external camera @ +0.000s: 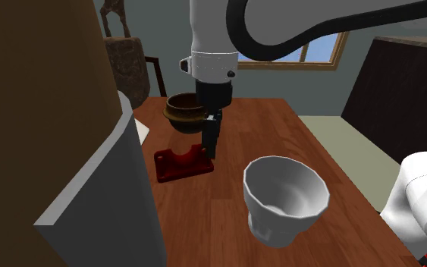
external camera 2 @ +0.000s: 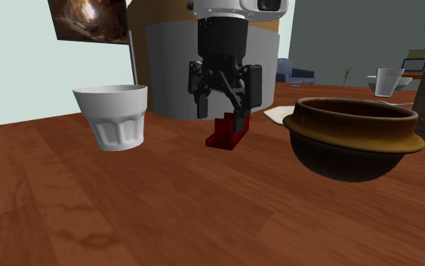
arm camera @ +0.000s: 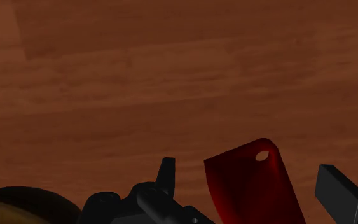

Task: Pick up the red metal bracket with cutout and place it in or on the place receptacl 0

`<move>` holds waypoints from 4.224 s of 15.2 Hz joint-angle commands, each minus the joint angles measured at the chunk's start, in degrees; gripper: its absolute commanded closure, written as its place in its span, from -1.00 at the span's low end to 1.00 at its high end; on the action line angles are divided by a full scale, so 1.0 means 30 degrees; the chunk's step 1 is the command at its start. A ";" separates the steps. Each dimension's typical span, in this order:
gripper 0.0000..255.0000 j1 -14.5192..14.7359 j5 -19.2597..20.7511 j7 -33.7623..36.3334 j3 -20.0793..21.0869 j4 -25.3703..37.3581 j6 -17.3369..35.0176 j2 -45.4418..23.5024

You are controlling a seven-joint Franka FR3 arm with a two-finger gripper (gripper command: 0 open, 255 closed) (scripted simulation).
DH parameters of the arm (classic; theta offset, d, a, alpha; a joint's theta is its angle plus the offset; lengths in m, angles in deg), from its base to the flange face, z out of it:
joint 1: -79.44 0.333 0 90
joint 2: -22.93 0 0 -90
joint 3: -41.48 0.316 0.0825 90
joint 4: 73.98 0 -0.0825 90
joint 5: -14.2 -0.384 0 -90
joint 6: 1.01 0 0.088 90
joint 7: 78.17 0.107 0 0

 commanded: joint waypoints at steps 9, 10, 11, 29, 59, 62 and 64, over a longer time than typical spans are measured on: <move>-1.00 0.0192 0.0012 -0.0113 0.0248 -0.1409 0.1987 -0.0443; -1.00 0.0193 0.0012 -0.0113 0.0248 -0.1408 0.1987 -0.0444; -1.00 0.0193 0.0012 -0.0112 0.0248 -0.1407 0.1987 -0.0444; 1.00 0.0173 0.0018 -0.0078 0.0211 -0.0455 0.0966 -0.0372; 1.00 -0.0004 0.0689 0.0284 0.0102 0.8924 -0.6643 -0.2239; 1.00 -0.0580 0.0908 -0.0918 -0.0494 0.9622 -0.6758 -0.2918; 1.00 -0.0957 0.1066 -0.1686 -0.0861 1.0237 -0.6872 -0.3479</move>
